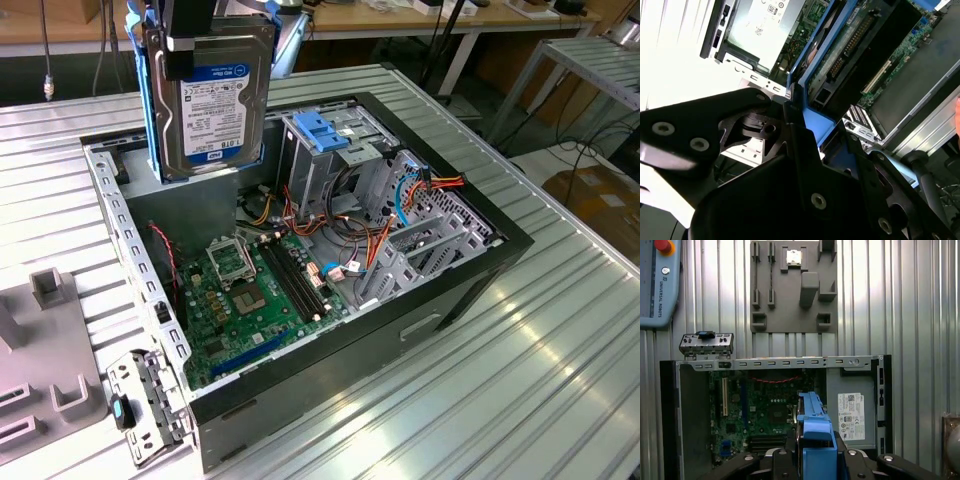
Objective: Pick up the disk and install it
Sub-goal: 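Insert the disk into the insertion slot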
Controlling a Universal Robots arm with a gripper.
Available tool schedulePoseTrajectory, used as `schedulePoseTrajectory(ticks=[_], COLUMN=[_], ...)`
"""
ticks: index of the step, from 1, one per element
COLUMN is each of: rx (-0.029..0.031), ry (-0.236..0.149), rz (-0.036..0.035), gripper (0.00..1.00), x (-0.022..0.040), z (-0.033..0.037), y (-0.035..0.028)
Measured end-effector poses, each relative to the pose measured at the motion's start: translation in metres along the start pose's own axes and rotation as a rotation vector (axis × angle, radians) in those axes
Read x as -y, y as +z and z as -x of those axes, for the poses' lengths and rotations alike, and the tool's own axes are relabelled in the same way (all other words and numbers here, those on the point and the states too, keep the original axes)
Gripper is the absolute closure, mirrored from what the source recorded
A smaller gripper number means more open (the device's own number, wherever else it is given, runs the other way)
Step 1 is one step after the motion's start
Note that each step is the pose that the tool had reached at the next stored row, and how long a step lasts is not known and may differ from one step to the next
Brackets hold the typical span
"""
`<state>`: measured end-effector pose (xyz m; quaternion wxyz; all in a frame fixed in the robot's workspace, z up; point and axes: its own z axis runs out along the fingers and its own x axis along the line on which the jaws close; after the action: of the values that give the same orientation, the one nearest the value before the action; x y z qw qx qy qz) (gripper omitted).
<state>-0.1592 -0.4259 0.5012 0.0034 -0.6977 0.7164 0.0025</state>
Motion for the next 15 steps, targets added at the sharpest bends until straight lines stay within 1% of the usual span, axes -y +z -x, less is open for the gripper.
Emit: schedulePoseTrajectory(ticks=[7,15], rx=[0.0001,0.0002], ry=[0.0,0.0], rz=[0.0,-0.0001], gripper=[0.63,0.63], x=[0.0001,0.0004], z=[-0.0006,-0.0058], y=[0.0,0.0])
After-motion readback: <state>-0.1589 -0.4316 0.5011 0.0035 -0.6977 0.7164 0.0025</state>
